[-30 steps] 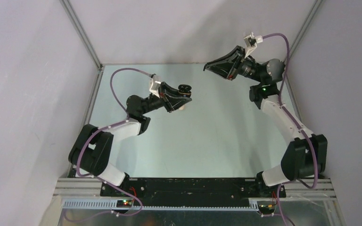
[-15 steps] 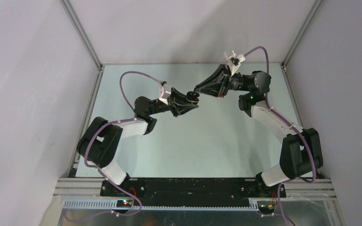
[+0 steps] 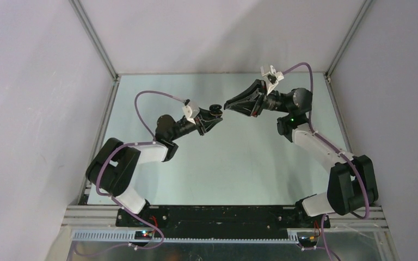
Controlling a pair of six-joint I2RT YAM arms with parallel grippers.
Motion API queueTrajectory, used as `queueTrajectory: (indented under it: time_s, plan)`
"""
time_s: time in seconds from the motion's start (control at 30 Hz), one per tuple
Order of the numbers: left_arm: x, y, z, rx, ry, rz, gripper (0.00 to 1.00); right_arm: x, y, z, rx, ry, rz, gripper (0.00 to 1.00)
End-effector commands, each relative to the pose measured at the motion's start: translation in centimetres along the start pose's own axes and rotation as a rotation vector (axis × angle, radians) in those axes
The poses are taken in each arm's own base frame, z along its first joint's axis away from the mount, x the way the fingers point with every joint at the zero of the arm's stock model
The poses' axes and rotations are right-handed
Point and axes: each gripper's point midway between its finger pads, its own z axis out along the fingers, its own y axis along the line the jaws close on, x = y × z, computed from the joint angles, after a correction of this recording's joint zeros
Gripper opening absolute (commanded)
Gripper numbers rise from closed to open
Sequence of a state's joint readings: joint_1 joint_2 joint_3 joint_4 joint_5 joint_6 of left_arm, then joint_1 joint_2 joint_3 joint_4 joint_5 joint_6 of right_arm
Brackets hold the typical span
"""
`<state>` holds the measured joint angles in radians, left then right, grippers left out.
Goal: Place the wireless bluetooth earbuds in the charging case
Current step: Place the earbud in the charging case.
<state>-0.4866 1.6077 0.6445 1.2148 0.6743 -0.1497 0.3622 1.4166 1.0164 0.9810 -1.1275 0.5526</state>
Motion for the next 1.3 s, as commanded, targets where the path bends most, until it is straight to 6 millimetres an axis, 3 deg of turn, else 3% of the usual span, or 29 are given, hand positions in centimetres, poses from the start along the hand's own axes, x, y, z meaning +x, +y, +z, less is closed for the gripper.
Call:
queueTrajectory:
  time_s: [0.0,0.33,0.57,0.97,1.27]
  plan:
    - [-1.7,-0.8,0.5,0.013,-0.052,0.122,0.01,0.4,-1.5,0.6,0.055,-0.034,-0.055,0.22]
    - [-3.1,-3.9,0.6,0.119,-0.086,0.16,0.0,4.6,-1.6,1.6,0.062,0.0,-0.036,0.24]
    - [-5.0,-4.5,0.3,0.13,-0.126,0.139,0.02,4.6,-1.2,1.2,0.077,-0.017,-0.061,0.24]
    - [-5.0,-4.9,0.4,0.149,-0.13,0.095,0.02,4.0,-1.5,1.2,0.111,-0.105,0.003,0.24]
    - [-5.6,-5.1,0.6,0.157,-0.143,0.07,0.02,5.4,-1.3,1.6,0.105,-0.106,-0.025,0.24]
